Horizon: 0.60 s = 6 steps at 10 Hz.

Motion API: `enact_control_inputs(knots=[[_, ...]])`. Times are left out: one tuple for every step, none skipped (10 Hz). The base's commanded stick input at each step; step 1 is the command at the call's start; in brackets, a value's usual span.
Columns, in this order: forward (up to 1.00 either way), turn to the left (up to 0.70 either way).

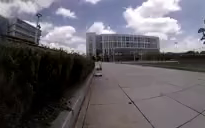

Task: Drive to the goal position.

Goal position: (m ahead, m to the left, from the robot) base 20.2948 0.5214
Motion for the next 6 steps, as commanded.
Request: enact_control_inputs(knots=[[0.04, 0.00], [0.04, 0.00], [0.01, 0.00], [0.04, 0.00], [0.04, 0.00], [0.04, 0.00]])
